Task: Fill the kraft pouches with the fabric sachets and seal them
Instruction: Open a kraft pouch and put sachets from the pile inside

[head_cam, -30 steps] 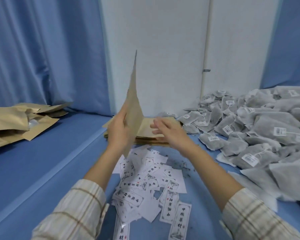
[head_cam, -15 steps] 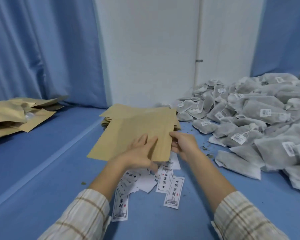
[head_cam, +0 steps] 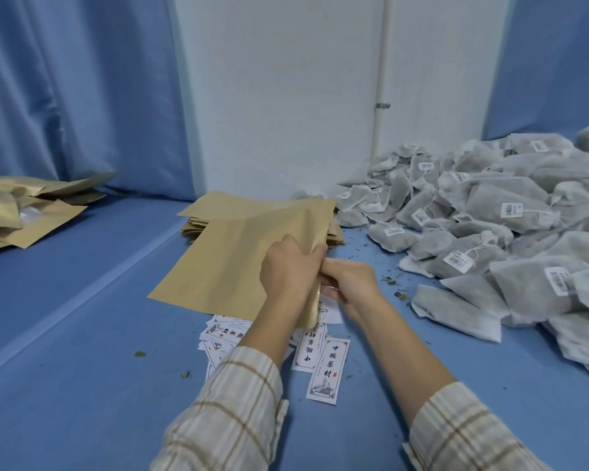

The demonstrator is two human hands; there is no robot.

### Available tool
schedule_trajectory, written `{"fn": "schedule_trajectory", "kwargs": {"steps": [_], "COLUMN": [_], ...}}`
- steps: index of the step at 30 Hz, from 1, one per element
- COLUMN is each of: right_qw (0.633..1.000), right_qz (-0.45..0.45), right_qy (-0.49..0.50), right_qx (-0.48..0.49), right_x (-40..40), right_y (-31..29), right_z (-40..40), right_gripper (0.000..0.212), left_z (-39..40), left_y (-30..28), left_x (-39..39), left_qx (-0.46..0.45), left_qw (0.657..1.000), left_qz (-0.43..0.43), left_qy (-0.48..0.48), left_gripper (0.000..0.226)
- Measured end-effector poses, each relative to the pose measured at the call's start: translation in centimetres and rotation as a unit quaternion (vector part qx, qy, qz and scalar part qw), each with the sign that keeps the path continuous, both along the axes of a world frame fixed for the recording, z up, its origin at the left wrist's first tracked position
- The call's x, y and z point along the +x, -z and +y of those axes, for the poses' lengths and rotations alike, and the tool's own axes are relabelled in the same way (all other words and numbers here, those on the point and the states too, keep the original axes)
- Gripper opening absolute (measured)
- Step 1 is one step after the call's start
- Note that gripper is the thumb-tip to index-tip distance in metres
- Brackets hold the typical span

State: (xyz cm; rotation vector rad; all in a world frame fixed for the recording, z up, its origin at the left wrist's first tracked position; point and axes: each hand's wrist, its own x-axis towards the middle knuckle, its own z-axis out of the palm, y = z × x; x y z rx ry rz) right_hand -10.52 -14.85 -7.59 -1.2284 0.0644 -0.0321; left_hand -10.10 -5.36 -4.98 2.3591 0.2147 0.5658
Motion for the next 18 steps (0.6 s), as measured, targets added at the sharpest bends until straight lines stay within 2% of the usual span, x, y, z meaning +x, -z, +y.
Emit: {"fn": "schedule_trajectory", "kwargs": {"steps": [7, 11, 15, 17, 18], "right_qw": [0.998, 0.989, 0.973, 0.981, 0.992], "right_qz": [0.006, 0.017, 0.033, 0.017, 0.0], "right_qy": [-0.045, -0.103, -0.132, -0.113, -0.085], "right_qx": [0.037, 0.106, 0.186, 0.154, 0.097], "right_x": [0.5, 0.7, 0.7, 0.8, 0.9], "right_y": [0.8, 1.2, 1.6, 1.7, 1.7], "right_z": [0.0, -0.4, -1.0, -1.1, -1.0], "right_gripper": [0.007, 0.01, 0.011, 0.01, 0.009], "left_z": [-0.1, 0.1, 0.4, 0.6, 0.6], "left_y": [0.2, 0.4, -0.1, -0.2, -0.1], "left_x": [0.2, 0.0, -0.2, -0.2, -0.2], "left_qx": [0.089, 0.123, 0.107, 0.113, 0.107], "left_qw": [0.995, 0.989, 0.987, 0.986, 0.986], "left_qz": [-0.041, -0.066, -0.075, -0.05, -0.033], "left_qy": [0.025, 0.046, 0.096, 0.116, 0.126], "left_gripper": [0.044, 0.044, 0.038, 0.035, 0.033]}}
